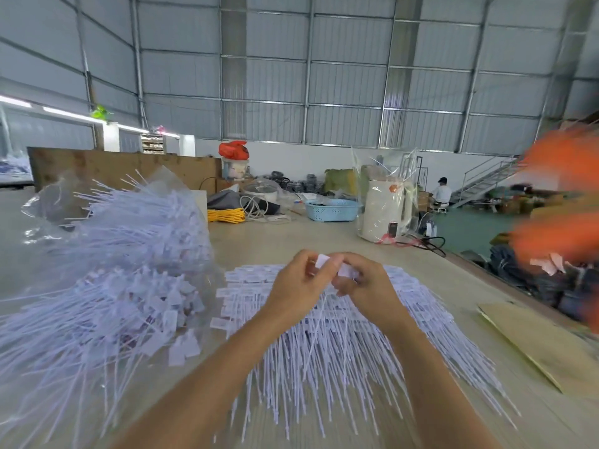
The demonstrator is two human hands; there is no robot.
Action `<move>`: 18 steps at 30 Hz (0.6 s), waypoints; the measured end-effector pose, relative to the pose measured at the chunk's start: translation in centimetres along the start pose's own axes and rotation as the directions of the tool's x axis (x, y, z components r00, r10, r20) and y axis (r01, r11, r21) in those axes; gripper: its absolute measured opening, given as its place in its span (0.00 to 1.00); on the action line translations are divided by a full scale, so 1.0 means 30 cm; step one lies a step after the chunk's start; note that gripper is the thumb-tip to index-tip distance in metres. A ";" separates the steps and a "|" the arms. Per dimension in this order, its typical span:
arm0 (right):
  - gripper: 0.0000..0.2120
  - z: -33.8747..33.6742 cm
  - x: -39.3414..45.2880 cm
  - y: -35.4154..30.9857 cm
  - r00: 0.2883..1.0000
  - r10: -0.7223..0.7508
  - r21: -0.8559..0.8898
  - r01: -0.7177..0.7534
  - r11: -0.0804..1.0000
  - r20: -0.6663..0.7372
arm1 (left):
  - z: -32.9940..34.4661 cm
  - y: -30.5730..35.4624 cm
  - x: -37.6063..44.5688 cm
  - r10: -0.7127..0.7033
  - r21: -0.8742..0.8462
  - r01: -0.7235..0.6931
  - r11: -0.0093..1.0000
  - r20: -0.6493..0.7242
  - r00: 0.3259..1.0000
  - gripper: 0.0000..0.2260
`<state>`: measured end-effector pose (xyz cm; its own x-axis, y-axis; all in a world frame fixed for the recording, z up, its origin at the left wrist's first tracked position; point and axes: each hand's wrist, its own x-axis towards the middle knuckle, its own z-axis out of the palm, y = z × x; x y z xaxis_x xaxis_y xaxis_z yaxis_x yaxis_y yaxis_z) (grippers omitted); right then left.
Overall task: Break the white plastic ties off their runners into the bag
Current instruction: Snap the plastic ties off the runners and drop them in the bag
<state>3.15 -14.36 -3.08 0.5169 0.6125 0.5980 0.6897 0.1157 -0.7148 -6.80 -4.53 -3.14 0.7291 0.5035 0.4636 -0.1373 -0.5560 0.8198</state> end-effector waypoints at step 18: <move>0.10 0.027 -0.017 0.004 0.982 0.139 0.023 -0.143 0.989 0.131 | 0.056 -0.082 -0.015 -0.053 -0.337 -0.003 0.941 -0.156 0.986 0.11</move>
<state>2.54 -14.02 -3.78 0.5370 0.7194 0.4406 0.5969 0.0450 -0.8011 -5.66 -4.51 -5.91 0.6221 0.6290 0.4662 -0.3574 -0.3016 0.8839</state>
